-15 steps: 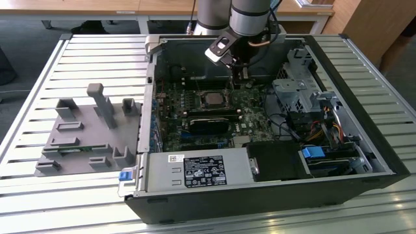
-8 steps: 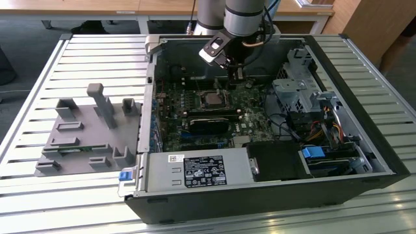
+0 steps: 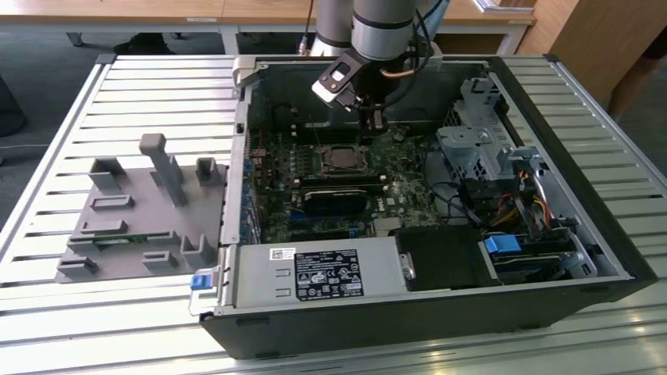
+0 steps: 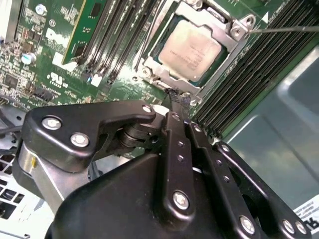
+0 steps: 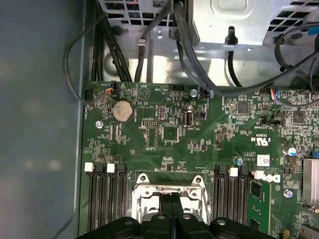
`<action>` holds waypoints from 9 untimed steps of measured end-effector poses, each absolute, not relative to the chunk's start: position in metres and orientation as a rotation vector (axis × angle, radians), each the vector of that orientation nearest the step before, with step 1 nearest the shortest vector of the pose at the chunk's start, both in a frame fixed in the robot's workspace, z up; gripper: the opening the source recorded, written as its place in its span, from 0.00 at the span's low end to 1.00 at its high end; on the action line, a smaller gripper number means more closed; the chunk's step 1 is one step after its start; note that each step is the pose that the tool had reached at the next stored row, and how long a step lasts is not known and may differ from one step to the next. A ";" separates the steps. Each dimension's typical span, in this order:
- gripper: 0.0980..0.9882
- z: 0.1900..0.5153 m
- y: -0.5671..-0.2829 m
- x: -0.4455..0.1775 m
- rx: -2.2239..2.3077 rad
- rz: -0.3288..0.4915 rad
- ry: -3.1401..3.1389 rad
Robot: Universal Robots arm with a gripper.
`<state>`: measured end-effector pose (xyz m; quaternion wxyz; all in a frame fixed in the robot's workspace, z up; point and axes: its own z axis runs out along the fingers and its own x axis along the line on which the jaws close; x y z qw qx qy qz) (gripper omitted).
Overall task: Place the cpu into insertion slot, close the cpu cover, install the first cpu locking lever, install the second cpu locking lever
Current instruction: 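Close the cpu cover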
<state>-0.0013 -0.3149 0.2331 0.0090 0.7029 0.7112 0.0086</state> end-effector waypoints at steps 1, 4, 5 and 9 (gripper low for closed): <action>0.01 0.233 -0.315 -0.003 2.196 0.026 2.222; 0.01 0.232 -0.315 -0.009 2.196 0.027 2.221; 0.01 0.232 -0.314 -0.009 2.196 0.027 2.222; 0.01 0.232 -0.313 -0.015 2.196 0.027 2.221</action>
